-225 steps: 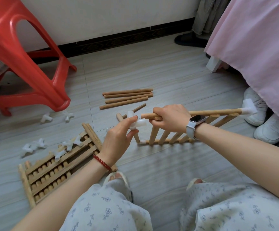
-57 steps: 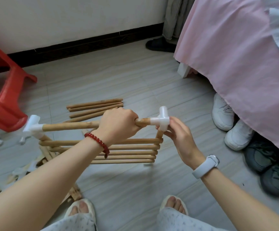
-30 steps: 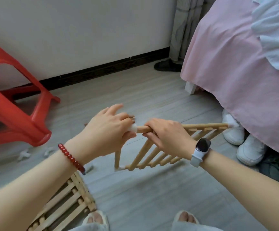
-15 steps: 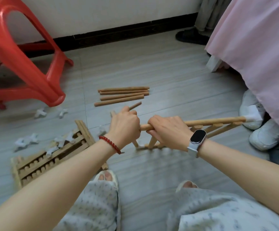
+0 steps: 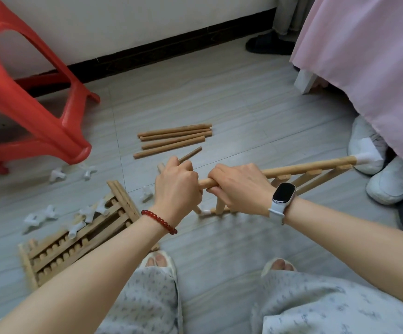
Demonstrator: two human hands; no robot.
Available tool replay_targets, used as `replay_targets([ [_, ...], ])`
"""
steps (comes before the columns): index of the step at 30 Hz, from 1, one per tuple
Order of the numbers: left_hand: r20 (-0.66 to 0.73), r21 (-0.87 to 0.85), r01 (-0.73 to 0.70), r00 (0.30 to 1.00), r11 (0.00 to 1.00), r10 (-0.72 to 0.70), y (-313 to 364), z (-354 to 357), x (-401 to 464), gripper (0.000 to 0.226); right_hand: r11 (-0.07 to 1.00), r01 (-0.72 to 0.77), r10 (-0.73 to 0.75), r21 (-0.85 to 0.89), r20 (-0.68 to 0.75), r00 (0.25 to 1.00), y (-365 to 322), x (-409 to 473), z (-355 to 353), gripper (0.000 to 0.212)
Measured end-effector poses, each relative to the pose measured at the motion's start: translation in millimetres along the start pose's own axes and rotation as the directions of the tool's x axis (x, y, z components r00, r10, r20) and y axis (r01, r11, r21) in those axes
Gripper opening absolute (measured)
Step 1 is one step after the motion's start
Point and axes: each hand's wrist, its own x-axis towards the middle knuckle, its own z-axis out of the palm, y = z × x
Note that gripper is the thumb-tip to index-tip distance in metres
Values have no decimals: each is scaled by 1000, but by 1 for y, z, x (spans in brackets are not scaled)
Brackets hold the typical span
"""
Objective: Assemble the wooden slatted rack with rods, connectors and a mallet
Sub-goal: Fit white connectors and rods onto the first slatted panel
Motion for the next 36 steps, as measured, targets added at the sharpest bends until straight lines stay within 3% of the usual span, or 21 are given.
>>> replay_targets([
  [9,-51,41,-47,997,998,49,-3,8,2,31,1000,15,-14,19,-51,999,-1,-1,6,33],
  [13,-116,-16,-71,991,997,68,-5,13,1,26,999,39,-35,31,-111,993,2,-2,12,25],
  [16,-34,-98,-106,994,990,103,-2,8,2,24,998,46,-40,32,-162,986,6,-3,11,22],
  [18,144,-306,-28,987,951,76,-6,-5,6,38,999,22,-14,39,-199,980,9,-2,14,25],
  [20,323,-575,139,944,806,67,-13,-19,2,54,997,22,-7,70,-208,978,8,-2,12,20],
  [22,447,-767,368,894,526,26,-17,-23,-4,65,994,8,13,105,-200,980,9,-3,12,19],
  [24,527,-819,538,843,201,-107,-14,-17,-11,55,994,6,16,110,-199,980,10,-2,13,19],
  [26,577,-786,617,751,32,-321,-3,-14,-6,36,993,8,15,119,-191,981,8,-3,12,18],
  [28,565,-731,679,659,70,-496,6,-13,5,42,991,-16,41,134,-187,981,5,-2,10,19],
  [31,441,-661,722,594,204,-673,12,-7,12,44,988,-19,49,153,-196,979,2,-1,12,20],
  [36,342,-576,727,629,373,-698,19,-7,11,31,989,-32,66,142,-242,968,1,-4,13,18],
])
